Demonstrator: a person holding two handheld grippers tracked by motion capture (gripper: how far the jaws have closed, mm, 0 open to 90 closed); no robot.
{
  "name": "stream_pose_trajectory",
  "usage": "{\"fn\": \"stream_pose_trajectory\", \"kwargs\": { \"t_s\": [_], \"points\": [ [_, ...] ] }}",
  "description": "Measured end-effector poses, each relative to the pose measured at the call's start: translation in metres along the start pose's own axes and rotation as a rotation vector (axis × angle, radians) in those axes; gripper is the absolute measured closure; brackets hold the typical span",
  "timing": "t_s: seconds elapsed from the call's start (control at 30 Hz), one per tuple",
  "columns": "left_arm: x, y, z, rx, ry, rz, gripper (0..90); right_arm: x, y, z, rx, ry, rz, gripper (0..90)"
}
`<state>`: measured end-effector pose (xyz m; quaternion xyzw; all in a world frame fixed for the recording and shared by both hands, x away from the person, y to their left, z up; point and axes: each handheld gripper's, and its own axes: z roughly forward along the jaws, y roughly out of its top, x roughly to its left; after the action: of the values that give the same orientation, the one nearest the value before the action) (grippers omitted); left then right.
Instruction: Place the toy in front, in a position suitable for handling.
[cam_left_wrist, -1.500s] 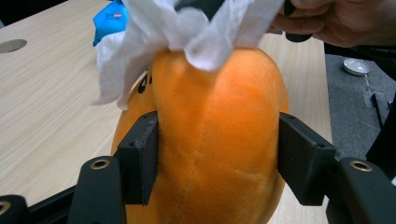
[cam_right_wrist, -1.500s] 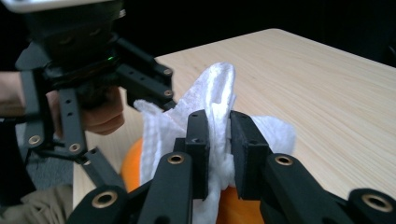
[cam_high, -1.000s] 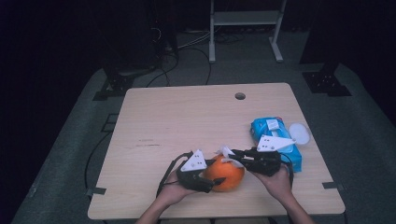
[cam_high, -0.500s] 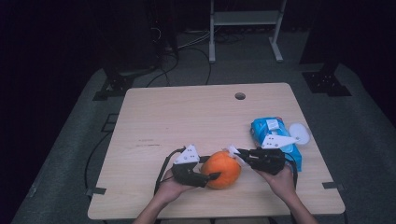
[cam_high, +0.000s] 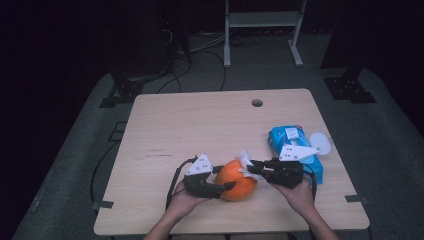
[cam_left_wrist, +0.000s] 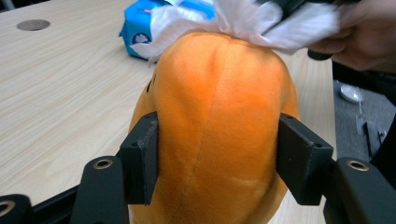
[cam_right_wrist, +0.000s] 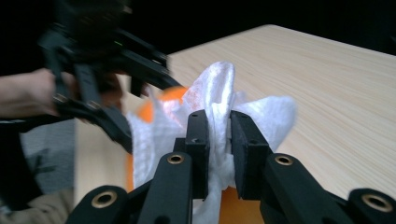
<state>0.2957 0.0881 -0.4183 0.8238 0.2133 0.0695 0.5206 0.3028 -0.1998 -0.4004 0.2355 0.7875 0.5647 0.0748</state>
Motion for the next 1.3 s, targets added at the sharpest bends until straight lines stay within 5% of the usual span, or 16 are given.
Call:
{"fn": "stream_pose_trajectory", "kwargs": {
  "t_s": [0.1,0.37,0.63,0.77,0.83,0.93,1.17,1.3],
  "points": [
    [-0.001,0.000,0.001,-0.007,0.006,-0.007,38.5,-0.005,-0.003,-0.003,0.002,-0.016,0.015,77.4],
    [0.001,0.001,0.000,-0.002,0.027,-0.035,38.5,0.021,0.009,0.006,-0.015,0.045,-0.075,77.4],
    [0.002,0.000,0.001,-0.011,0.032,-0.059,37.7,0.003,0.002,0.001,0.000,-0.013,-0.040,77.4],
    [0.003,-0.001,0.003,-0.012,0.023,-0.067,35.2,0.011,0.005,0.003,-0.009,-0.001,-0.059,77.4],
    [0.001,0.000,0.005,-0.011,0.022,-0.058,34.2,0.021,0.009,0.006,-0.013,0.036,-0.075,77.3],
    [-0.005,0.001,0.005,0.005,0.030,-0.019,34.8,0.030,0.013,0.011,0.002,0.027,-0.118,77.4],
    [-0.010,0.003,0.007,0.009,-0.023,0.030,33.1,0.001,0.004,0.001,-0.006,-0.031,-0.033,77.4],
    [-0.010,0.003,0.009,0.001,-0.003,0.019,32.4,-0.001,0.001,-0.001,-0.006,-0.041,-0.021,77.4]
  ]
}}
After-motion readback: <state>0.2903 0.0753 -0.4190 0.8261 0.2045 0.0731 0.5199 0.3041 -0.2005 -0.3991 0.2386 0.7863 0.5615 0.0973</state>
